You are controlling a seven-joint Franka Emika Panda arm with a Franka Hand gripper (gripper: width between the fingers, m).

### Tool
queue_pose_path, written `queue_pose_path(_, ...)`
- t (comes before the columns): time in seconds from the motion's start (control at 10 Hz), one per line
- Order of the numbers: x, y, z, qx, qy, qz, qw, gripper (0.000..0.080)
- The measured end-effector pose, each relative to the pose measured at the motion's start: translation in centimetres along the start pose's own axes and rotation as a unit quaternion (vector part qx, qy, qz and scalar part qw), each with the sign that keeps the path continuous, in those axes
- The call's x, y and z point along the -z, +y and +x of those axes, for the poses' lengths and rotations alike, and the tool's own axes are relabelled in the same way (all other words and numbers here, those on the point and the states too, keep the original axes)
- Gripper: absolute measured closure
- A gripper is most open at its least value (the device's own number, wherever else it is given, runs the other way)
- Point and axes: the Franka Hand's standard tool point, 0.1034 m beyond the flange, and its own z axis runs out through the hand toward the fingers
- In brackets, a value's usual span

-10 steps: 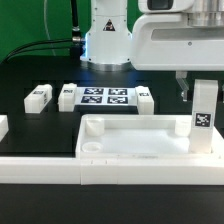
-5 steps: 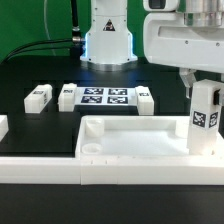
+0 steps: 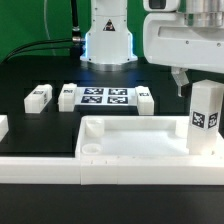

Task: Assemble desk

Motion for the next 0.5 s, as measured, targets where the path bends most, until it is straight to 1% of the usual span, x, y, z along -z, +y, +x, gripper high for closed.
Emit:
queue_pose_path(0.1, 0.3, -0.38, 0.14, 0.08, 0.006, -0.005, 0.997, 0.0198)
queue_pose_path(0.2, 0.5, -0.68, 0.28, 0.126, 0.006, -0.003, 0.992, 0.0159)
queue_pose_path(0.5, 0.4, -0.57, 0.29, 0.231, 0.005, -0.004, 0.973, 0.0151)
